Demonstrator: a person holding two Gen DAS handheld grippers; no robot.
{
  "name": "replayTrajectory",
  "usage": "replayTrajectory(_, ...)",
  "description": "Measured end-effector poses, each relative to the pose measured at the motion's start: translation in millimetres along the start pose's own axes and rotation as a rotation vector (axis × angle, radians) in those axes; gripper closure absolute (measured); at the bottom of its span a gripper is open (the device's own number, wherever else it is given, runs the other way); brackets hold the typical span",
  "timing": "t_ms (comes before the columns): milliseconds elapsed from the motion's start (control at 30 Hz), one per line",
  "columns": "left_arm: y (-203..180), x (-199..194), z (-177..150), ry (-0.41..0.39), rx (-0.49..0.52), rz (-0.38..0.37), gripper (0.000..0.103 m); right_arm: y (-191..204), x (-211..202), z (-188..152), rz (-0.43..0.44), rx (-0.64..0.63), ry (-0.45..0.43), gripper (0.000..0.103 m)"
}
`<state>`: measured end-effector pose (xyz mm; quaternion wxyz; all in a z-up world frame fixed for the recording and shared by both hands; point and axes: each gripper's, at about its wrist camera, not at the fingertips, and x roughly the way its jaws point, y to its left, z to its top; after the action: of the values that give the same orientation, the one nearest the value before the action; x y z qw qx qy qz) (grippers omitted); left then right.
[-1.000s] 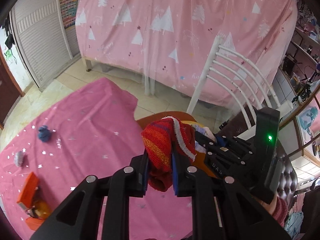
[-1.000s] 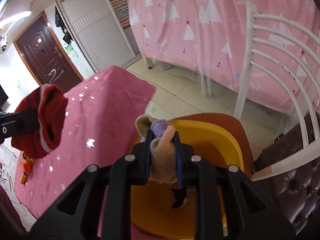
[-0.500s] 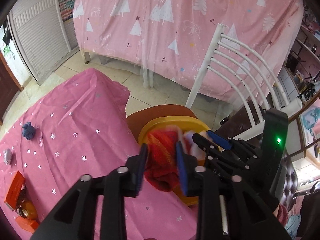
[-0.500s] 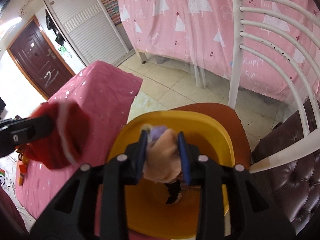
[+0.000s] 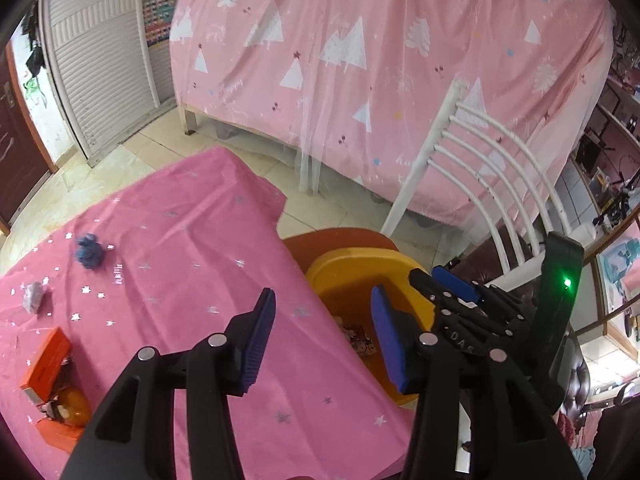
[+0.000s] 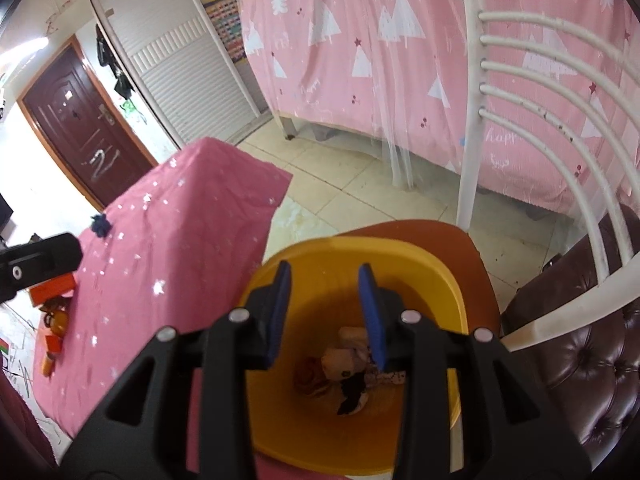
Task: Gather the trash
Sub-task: 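Carry hat and sock to the yellow bin and open both grippers, then grasp the white crumpled paper with left gripper while right grasps the blue knit ball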
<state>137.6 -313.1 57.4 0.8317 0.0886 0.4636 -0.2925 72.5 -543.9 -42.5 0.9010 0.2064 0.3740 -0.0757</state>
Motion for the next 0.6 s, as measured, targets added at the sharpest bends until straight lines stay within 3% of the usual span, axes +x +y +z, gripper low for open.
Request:
replayTrajectory(67, 9, -10, -1, -0.018, -0.015, -0.004, 0.059, 8, -5, 4, 0.003, -0.011, -0.011, 0.06)
replayTrajectory(267, 39, -41, -8, -0.068, -0.058, -0.005, 0.058, 53, -15, 12, 0.023, -0.09, -0.034, 0.06)
replayTrajectory(600, 110, -87, -28, -0.137, -0.141, 0.059, 0.052, 139, -6, 16, 0.087, -0.217, -0.017, 0.059)
